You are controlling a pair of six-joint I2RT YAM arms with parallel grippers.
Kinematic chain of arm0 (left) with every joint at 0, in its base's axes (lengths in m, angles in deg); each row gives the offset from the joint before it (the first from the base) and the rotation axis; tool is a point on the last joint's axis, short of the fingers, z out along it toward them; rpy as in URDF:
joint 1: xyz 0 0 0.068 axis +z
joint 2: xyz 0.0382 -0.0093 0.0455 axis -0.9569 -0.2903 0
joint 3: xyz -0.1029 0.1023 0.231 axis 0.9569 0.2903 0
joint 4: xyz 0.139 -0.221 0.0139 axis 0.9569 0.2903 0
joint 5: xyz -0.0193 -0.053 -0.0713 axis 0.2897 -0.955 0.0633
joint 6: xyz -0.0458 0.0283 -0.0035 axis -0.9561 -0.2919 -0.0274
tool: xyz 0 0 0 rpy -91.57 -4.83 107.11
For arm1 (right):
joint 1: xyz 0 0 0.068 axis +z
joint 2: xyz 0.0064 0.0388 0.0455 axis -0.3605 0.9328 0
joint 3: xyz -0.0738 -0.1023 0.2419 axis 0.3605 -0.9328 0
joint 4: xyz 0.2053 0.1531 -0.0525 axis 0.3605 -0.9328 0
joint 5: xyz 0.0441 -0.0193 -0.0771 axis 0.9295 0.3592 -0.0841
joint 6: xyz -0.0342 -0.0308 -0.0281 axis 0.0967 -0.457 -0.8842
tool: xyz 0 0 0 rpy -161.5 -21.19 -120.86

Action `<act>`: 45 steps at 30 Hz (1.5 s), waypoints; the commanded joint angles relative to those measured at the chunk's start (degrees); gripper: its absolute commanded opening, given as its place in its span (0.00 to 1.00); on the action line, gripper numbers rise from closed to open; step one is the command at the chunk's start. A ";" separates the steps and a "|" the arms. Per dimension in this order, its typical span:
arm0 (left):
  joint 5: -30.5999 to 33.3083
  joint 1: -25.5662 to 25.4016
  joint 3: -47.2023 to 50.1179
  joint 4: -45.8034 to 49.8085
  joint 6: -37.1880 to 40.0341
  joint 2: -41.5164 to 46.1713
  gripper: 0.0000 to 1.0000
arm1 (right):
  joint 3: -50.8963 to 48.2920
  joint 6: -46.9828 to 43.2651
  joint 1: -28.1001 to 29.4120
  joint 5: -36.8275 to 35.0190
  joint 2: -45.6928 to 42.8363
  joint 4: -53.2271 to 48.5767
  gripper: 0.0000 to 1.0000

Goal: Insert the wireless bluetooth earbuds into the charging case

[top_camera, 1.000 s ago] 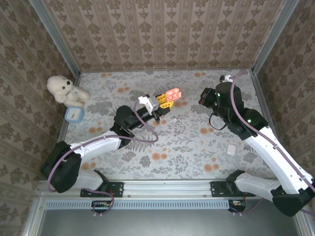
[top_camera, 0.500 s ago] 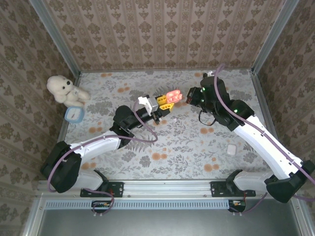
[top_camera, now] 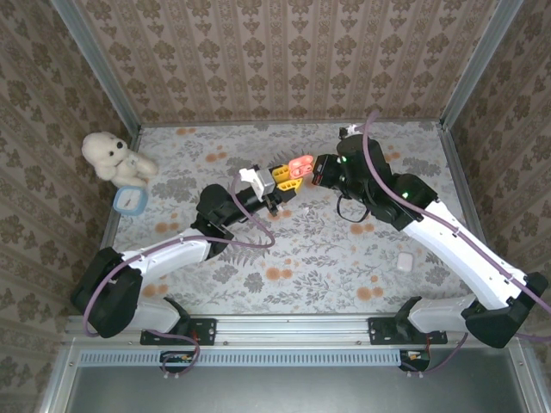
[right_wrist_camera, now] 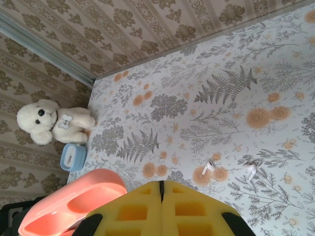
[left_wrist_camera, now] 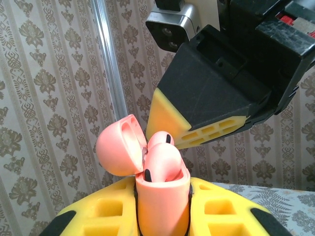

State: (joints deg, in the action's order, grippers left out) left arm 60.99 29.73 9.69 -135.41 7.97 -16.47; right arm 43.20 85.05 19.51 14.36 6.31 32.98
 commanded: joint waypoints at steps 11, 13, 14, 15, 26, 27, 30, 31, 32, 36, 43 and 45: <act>-0.76 -0.10 0.05 -2.18 -1.58 0.26 0.00 | 3.16 -0.72 2.84 -3.19 -1.45 -3.40 0.00; -0.76 -0.02 0.20 -2.14 -1.47 0.17 0.00 | 2.95 -0.70 2.69 -5.96 -3.23 -4.42 0.00; -0.86 -0.02 0.24 -2.07 -1.42 0.17 0.00 | 2.92 -0.86 2.38 -6.79 -4.03 -4.70 0.00; -0.86 0.07 0.33 -1.98 -1.38 0.17 0.00 | 2.94 -1.23 1.94 -7.07 -4.62 -4.66 0.00; -2.62 0.18 0.72 -0.57 -1.61 0.35 0.00 | 16.14 -8.06 -4.96 0.40 4.39 -7.69 0.00; -2.85 0.17 0.72 -0.48 -1.78 0.28 0.00 | 18.44 -8.75 -5.45 1.64 6.35 -8.71 0.00; -3.59 0.16 0.26 -0.13 -2.08 0.13 0.00 | 24.82 -10.77 -6.54 6.03 13.23 -12.03 0.00; -3.89 0.08 0.15 -0.13 -2.18 0.02 0.00 | 26.81 -11.32 -6.79 6.90 14.96 -13.05 0.00; -3.99 0.08 -0.01 -0.13 -2.30 0.00 0.00 | 28.79 -11.95 -6.95 8.24 16.94 -14.08 0.00; -4.28 -0.02 -0.22 -0.06 -2.45 0.00 0.00 | 36.11 -14.15 -7.33 11.47 23.92 -19.53 0.00; -2.72 -0.01 -0.29 0.13 -2.00 0.09 0.00 | 32.52 -14.94 -6.90 15.74 23.64 -22.01 0.00; -2.01 0.01 -0.24 0.27 -1.92 0.17 0.00 | 29.51 -14.65 -6.51 16.77 21.83 -21.51 0.00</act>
State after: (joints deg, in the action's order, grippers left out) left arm 58.39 29.73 10.33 -134.47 6.70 -16.47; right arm 75.29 71.52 12.56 27.86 31.47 13.71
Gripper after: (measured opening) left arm 0.211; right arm 0.058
